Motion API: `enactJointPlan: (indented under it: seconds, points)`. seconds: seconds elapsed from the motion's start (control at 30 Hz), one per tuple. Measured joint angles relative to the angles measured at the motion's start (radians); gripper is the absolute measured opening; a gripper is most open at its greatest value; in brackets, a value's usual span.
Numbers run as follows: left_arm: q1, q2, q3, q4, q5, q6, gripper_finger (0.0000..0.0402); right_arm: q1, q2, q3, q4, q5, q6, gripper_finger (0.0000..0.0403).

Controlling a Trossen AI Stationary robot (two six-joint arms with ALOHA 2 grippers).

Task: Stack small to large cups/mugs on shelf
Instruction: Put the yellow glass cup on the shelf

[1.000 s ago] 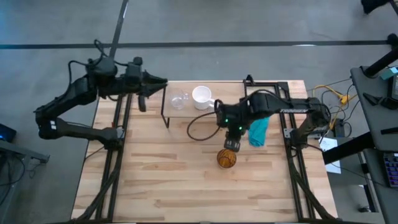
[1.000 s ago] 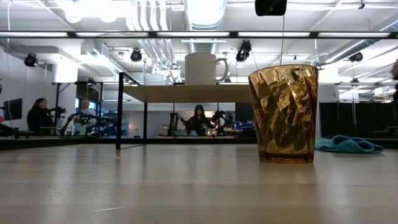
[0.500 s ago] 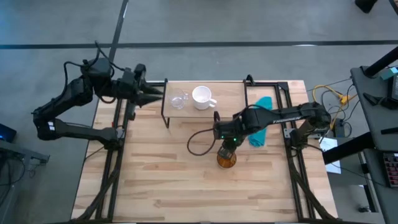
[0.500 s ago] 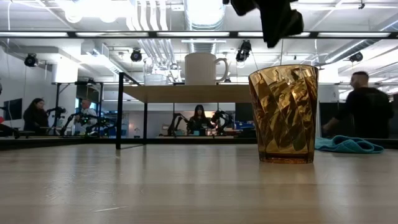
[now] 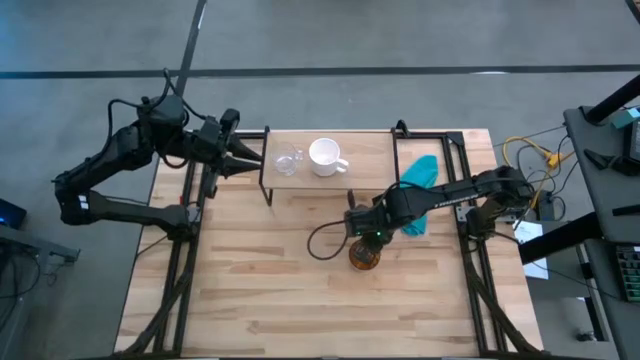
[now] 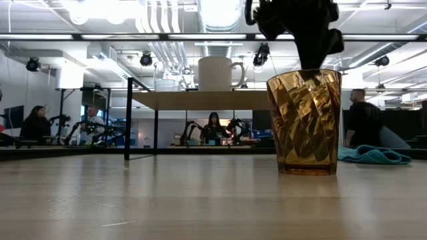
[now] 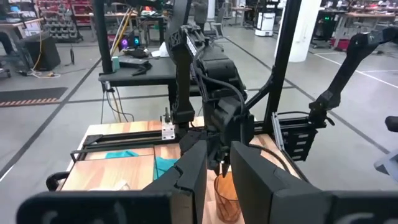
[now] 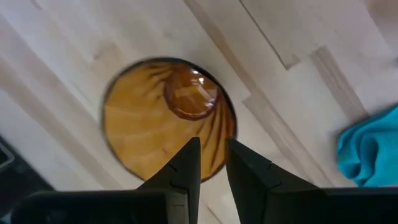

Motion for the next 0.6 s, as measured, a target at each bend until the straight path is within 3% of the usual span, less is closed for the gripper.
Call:
enactJointPlan:
  seconds: [0.6]
  points:
    - [0.000,0.000,0.000,0.001,0.000,-0.001,0.0059,-0.002,0.002,-0.078,0.038,0.035,-0.007,0.0068]
